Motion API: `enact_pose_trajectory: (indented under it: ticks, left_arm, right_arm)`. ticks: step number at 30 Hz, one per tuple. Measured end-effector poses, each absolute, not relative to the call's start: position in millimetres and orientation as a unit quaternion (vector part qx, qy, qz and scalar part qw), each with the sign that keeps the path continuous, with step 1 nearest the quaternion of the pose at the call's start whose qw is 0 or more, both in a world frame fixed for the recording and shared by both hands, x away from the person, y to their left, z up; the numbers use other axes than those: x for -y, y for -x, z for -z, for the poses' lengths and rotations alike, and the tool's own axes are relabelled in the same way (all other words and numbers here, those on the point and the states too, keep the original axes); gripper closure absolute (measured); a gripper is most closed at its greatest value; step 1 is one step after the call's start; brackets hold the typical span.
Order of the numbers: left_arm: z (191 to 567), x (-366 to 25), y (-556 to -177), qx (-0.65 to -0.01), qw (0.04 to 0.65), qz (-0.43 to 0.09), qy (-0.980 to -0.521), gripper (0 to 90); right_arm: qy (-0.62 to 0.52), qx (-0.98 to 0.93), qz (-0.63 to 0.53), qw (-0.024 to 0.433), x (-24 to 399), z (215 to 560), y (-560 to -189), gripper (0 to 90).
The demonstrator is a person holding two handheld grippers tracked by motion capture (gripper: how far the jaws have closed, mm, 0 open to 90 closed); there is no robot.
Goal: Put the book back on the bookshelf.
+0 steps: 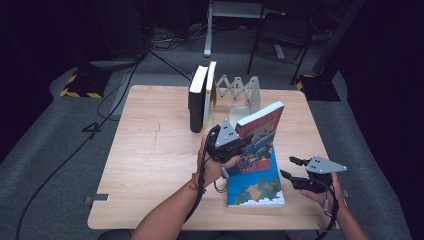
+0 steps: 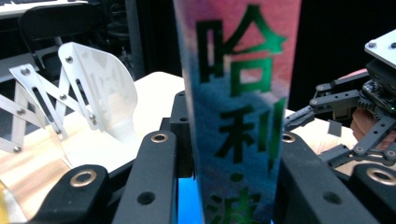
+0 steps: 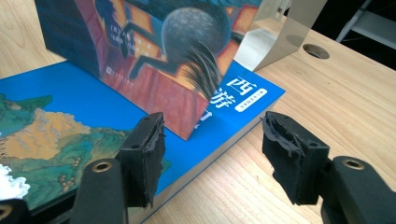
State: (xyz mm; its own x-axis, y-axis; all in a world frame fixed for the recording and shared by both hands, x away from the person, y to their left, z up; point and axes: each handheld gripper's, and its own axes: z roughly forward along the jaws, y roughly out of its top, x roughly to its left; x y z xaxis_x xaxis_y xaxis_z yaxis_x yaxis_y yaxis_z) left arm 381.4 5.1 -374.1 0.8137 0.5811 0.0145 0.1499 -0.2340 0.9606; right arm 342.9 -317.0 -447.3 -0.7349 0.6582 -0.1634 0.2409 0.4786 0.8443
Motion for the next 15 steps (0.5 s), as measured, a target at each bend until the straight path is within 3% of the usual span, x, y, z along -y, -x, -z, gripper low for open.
enact_pose_trajectory:
  ticks: [2, 15]
  left_arm:
    - [369, -7, -386, -0.245, 0.578, -0.181, -0.757, 73.5]
    - [342, -26, -409, -0.277, 0.553, -0.254, -0.744, 73.6]
  right_arm:
    - [-0.274, -0.828, -0.427, 0.241, 317, 448, -343, 41.5]
    - [-0.281, -0.834, -0.412, 0.238, 320, 452, -346, 40.7]
